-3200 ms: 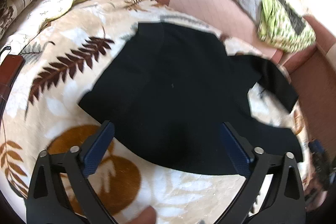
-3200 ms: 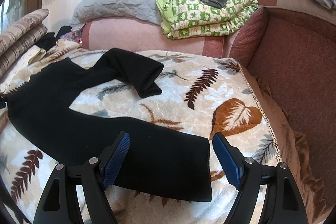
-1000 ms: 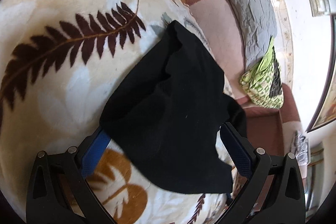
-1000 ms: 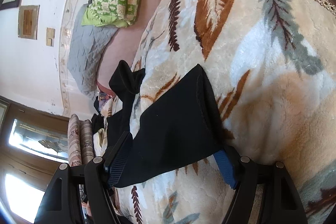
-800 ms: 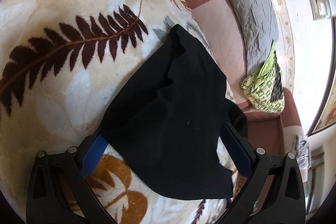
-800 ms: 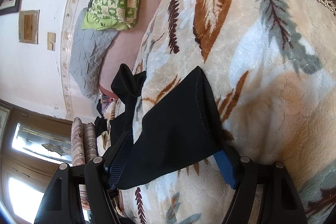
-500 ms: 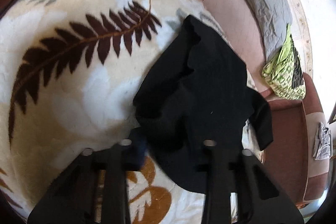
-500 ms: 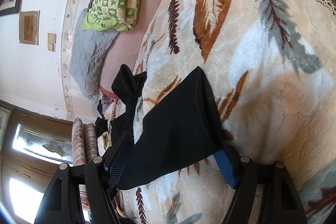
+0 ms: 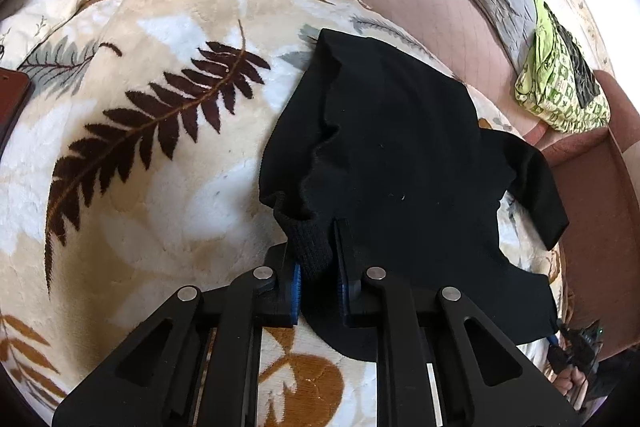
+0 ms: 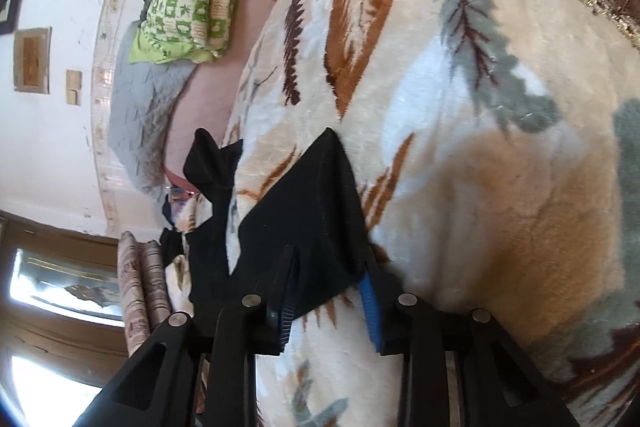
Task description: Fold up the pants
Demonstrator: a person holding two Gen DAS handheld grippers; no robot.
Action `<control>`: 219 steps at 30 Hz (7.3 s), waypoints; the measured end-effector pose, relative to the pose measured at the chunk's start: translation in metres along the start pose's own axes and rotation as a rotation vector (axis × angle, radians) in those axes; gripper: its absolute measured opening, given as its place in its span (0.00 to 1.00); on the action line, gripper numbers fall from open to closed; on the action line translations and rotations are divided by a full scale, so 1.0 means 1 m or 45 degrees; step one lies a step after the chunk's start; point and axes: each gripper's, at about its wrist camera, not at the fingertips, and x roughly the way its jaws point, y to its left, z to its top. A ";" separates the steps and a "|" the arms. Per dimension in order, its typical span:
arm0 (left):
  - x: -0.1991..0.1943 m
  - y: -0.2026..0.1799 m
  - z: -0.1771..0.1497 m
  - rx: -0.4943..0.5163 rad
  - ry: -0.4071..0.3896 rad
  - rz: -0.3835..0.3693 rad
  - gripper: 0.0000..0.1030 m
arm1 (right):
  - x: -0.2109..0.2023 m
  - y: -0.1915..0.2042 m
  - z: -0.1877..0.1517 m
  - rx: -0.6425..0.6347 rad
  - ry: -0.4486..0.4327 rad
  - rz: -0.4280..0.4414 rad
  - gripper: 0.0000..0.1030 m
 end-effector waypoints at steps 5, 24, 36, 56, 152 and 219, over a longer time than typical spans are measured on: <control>-0.016 -0.007 0.001 -0.002 0.005 -0.082 0.09 | -0.013 0.023 -0.003 -0.165 -0.058 -0.061 0.04; -0.083 0.038 -0.041 -0.221 0.153 -0.151 0.08 | -0.043 0.024 -0.027 -0.216 0.030 0.010 0.04; -0.058 0.063 -0.078 -0.248 0.125 -0.188 0.12 | -0.024 0.009 -0.018 -0.123 0.046 -0.269 0.04; -0.055 0.092 -0.089 -0.287 0.035 -0.432 0.14 | 0.035 0.177 -0.047 -1.493 -0.127 -0.511 0.41; -0.141 0.055 -0.096 -0.072 -0.182 -0.296 0.57 | 0.022 0.076 0.032 -0.801 -0.069 -0.299 0.07; 0.033 -0.020 0.010 0.309 -0.199 -0.089 0.66 | 0.069 0.042 0.012 -0.961 -0.062 -0.403 0.83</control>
